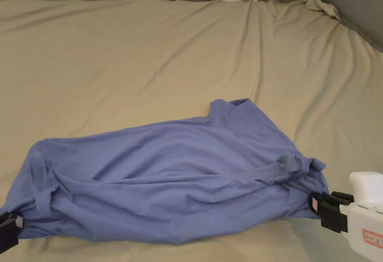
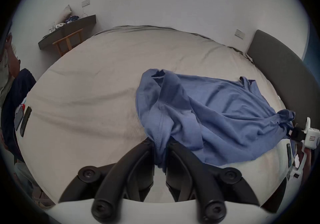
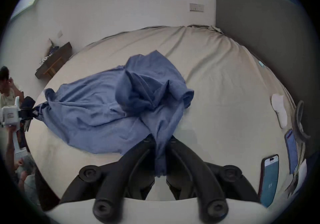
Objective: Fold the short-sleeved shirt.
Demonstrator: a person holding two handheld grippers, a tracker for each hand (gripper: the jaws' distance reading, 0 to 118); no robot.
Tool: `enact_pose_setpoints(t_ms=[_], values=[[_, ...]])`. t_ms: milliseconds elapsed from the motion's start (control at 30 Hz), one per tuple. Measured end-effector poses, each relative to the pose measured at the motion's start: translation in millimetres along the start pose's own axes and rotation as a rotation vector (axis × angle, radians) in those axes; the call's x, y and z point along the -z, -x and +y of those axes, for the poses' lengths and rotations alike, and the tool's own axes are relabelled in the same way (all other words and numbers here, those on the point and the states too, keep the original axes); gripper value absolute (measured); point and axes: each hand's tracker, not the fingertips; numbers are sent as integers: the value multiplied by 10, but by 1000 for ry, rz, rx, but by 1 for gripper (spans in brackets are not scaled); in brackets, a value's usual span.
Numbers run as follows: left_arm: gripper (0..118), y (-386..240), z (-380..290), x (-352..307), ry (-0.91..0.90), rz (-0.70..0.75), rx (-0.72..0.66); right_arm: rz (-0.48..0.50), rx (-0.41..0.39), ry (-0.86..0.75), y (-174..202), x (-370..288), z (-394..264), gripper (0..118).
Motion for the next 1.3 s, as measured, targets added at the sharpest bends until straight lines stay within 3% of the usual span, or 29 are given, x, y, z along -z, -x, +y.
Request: enact_pose_setpoints(t_ms=[267,600,633,667,700,733,800,833,967,1033,1100,1133,1167,1200,1300], values=[[9,210,-491,-281,63,20,-17,18,20,57,-60,-532,-503,12],[9,177,-877,-187,157,60,10,-12,-16,179,1,-382,-870,12],[19,162,-860,-225,137,67,20,-12,-26,174,18,-406,-847,13],[51,154,-842,-290,103,74,20,-18,-40,163,46,-445,-812,23],[99,165,-822,-358,67,89,29,-28,-51,150,90,-498,-763,58],[118,180,-807,-407,54,126,60,-55,-87,133,136,-557,-716,115],[118,141,-749,-656,-38,208,135,-70,-120,98,244,-661,-639,117],[118,120,-700,-753,-51,195,127,-54,-136,-39,326,-781,-602,118],[118,-7,-558,-1293,-151,224,64,-36,-62,-129,538,-1082,-408,118],[118,-196,-571,-1636,-285,247,55,-30,-56,-178,669,-1237,-362,118],[108,-268,-586,-1842,-341,258,104,-19,-107,-232,807,-1377,-331,107],[75,-298,-576,-1915,-346,256,122,-26,-125,-256,874,-1440,-334,76],[34,-311,-557,-1955,-343,239,130,-40,-135,-270,926,-1471,-343,34],[4,-334,-558,-1977,-363,252,138,-33,-123,-268,960,-1472,-359,5],[3,-343,-493,-2059,-378,246,102,24,-123,-241,972,-1475,-353,5]])
